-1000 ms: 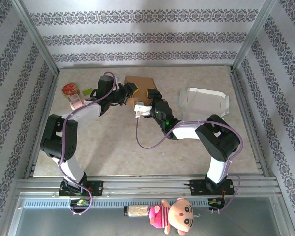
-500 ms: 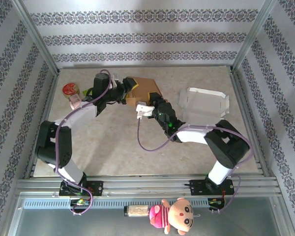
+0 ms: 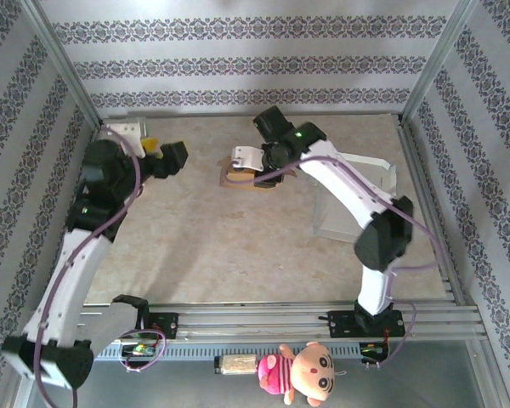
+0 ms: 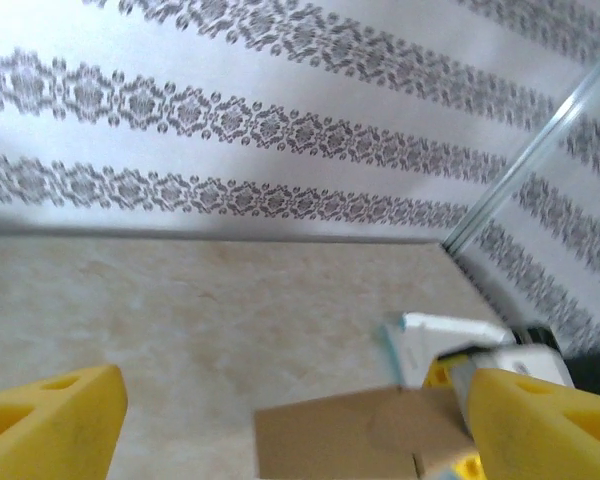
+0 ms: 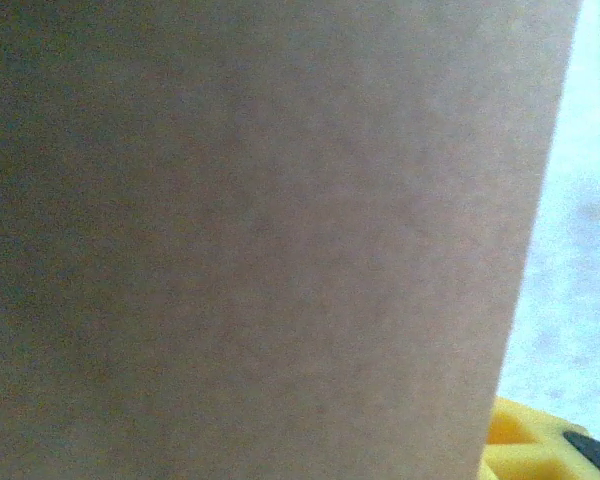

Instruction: Fold the paper box

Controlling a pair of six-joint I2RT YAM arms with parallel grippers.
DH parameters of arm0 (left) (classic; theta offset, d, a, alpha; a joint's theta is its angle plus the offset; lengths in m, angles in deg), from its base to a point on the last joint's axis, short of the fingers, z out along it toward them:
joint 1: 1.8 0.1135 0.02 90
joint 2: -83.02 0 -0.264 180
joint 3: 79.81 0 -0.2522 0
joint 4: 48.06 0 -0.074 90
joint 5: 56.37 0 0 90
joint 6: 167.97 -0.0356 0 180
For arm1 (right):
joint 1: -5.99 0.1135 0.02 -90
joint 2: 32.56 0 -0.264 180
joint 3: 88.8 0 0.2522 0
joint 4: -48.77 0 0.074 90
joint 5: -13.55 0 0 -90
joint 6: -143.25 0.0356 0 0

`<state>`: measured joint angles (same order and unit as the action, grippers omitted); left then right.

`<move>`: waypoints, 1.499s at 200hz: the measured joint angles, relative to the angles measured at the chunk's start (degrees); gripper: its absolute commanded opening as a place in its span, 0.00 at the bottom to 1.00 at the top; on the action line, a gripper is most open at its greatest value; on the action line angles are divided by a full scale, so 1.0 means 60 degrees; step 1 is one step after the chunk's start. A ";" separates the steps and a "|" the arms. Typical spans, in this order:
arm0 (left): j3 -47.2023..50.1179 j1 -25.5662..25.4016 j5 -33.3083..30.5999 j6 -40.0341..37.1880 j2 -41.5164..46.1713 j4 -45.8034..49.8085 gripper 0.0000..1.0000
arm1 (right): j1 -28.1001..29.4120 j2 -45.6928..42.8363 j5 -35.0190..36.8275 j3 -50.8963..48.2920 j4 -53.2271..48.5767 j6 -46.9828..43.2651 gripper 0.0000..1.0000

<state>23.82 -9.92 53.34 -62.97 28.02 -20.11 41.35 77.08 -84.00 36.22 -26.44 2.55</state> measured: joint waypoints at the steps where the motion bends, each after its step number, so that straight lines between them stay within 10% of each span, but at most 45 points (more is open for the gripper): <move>1: 0.0044 -0.0004 0.0025 -0.0098 0.0069 0.0022 0.91 | 0.0000 0.0091 0.0004 0.0117 -0.0131 0.0000 0.47; 75: 0.1399 -0.0004 0.0648 -0.2565 0.1275 0.1053 0.94 | 0.0277 0.2626 -0.0168 0.2116 -0.2688 -0.0033 0.74; 186: 0.0914 -0.0004 0.2244 -0.2958 -0.0645 0.1421 0.90 | -0.0710 0.0233 -0.2022 0.0186 -0.0364 0.2055 0.83; 236: -0.0302 -0.0033 0.2805 -0.2605 -0.2262 0.2211 0.80 | -0.2331 -0.3606 -0.3810 -0.4991 0.3399 0.6382 0.74; 300: -0.1137 -0.0408 0.2932 -0.2830 -0.3646 0.3166 0.79 | -0.2812 -0.3606 -0.4849 -0.6247 0.4102 0.7799 0.44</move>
<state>17.00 -12.37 70.93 -79.95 6.14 -1.11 24.47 55.45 -113.09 -1.27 -1.83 49.35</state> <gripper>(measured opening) 0.787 0.481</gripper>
